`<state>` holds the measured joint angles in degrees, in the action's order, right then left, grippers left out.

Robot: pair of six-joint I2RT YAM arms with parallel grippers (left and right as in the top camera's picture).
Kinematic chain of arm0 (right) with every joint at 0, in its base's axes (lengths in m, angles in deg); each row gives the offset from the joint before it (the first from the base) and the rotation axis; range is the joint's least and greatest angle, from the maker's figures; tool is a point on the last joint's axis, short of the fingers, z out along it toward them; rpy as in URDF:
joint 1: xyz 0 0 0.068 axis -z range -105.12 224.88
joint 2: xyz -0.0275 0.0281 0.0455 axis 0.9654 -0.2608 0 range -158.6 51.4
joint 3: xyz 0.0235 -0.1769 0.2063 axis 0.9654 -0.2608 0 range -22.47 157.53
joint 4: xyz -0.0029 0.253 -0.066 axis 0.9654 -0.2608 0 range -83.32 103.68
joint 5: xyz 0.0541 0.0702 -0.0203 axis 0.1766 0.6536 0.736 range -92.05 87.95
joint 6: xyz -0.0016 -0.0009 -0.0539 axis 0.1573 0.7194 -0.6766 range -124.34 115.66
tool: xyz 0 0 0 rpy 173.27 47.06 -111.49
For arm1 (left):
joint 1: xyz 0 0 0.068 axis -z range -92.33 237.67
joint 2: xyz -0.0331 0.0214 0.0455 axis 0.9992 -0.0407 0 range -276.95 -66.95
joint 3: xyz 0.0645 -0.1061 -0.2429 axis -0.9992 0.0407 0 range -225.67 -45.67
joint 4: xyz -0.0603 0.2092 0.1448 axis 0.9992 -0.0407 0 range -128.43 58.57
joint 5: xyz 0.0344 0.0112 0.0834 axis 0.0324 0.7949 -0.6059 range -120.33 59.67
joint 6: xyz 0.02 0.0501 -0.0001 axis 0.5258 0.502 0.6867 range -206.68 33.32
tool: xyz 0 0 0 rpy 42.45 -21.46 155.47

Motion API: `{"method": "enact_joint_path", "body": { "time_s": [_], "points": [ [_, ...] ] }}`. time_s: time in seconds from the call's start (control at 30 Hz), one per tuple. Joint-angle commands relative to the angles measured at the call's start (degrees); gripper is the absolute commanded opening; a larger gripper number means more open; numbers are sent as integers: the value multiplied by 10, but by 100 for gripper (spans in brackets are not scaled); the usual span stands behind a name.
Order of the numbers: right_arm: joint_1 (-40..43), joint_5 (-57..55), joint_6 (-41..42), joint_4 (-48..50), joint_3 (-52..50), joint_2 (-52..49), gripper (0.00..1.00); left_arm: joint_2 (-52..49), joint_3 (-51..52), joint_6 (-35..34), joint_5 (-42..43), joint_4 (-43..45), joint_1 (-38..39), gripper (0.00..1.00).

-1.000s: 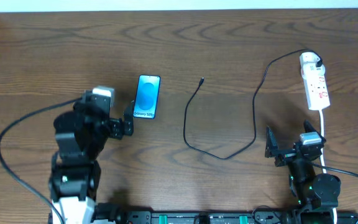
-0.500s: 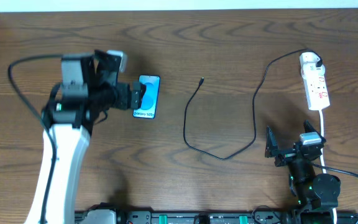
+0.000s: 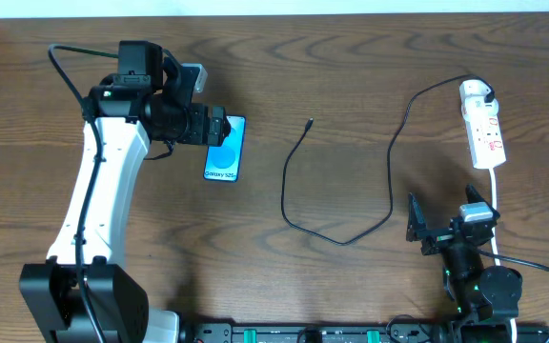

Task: Plug charger to phone and switch on socket
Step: 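Move the left gripper forward over the blue phone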

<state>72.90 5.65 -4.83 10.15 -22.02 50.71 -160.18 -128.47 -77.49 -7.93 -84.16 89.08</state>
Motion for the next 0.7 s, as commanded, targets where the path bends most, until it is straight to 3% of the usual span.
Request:
{"method": "enact_joint_path", "body": {
  "time_s": [0.0,0.37,0.67],
  "points": [
    [1,-3,-4,-1,-1,4,99,-3,-11,1,1,1,2,98],
    [1,-2,-4,-1,-1,4,99,-4,-10,1,0,57,2,98],
    [1,-2,-4,-1,-1,4,99,-32,-10,0,-52,94,2,97]
  ]
}}
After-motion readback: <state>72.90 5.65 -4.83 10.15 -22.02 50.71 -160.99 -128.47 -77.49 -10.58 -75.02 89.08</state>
